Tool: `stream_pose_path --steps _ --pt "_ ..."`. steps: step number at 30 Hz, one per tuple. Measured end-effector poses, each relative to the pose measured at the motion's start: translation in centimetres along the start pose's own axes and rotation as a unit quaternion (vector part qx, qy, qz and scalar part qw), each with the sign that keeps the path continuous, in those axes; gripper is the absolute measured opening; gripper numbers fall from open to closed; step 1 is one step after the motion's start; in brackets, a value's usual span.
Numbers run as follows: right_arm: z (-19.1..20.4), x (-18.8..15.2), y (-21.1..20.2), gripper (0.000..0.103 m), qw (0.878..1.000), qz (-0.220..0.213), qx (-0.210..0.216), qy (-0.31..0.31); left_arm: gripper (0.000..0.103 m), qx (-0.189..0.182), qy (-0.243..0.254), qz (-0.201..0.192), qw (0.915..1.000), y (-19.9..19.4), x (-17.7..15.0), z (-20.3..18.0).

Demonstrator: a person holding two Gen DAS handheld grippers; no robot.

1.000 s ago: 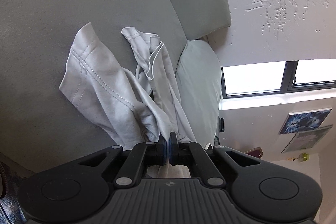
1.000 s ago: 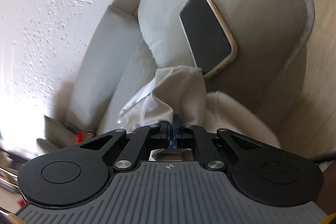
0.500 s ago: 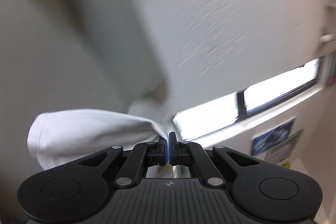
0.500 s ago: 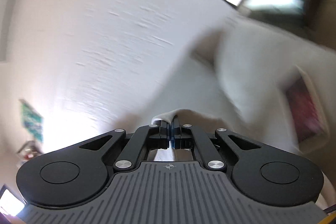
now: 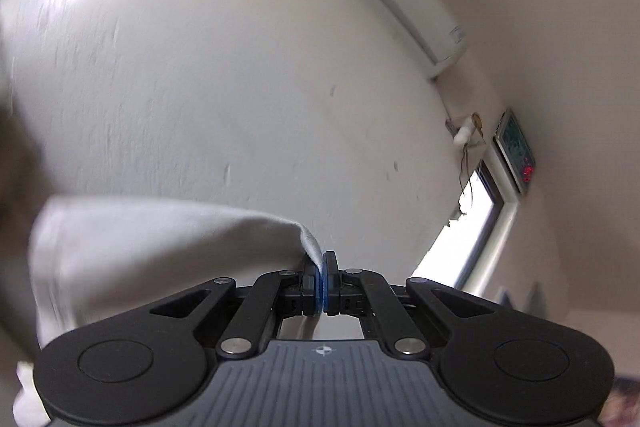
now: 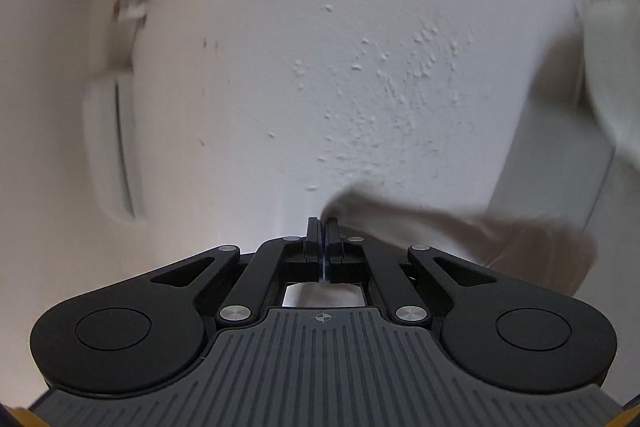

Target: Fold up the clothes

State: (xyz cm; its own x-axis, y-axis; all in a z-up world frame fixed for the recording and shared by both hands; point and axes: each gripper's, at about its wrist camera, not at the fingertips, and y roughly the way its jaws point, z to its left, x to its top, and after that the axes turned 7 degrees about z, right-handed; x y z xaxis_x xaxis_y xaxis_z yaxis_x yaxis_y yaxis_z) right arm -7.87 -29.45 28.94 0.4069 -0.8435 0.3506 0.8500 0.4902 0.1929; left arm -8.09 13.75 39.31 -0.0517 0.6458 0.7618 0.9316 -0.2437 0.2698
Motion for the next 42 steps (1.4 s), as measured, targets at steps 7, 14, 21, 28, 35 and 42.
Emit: stream_pose_path --steps 7,14,21,28,35,42 --pt "7.0 1.2 -3.7 0.0 0.988 -0.051 -0.003 -0.148 0.0 0.051 0.002 -0.036 0.998 -3.6 2.2 0.8" --pt "4.7 -2.2 -2.3 0.002 0.973 0.121 -0.044 -0.193 0.0 0.025 0.004 0.062 0.9978 -1.6 -2.2 1.5" --pt "-10.1 -11.1 -0.1 0.01 0.951 0.297 -0.088 -0.026 0.0 0.092 0.06 0.135 0.9847 -0.9 -7.0 2.9" --pt "-18.6 -15.0 3.5 0.011 0.94 0.317 -0.095 0.08 0.0 0.096 0.042 0.146 0.9838 1.2 -7.4 3.2" --pt "-26.7 -22.9 0.8 0.046 0.889 0.294 -0.043 0.348 0.0 0.11 0.047 0.13 0.9843 2.8 -9.1 1.7" --pt "-27.1 -28.6 2.9 0.056 0.868 0.336 -0.017 0.365 0.0 0.113 0.04 0.121 0.9854 4.4 -9.2 0.7"
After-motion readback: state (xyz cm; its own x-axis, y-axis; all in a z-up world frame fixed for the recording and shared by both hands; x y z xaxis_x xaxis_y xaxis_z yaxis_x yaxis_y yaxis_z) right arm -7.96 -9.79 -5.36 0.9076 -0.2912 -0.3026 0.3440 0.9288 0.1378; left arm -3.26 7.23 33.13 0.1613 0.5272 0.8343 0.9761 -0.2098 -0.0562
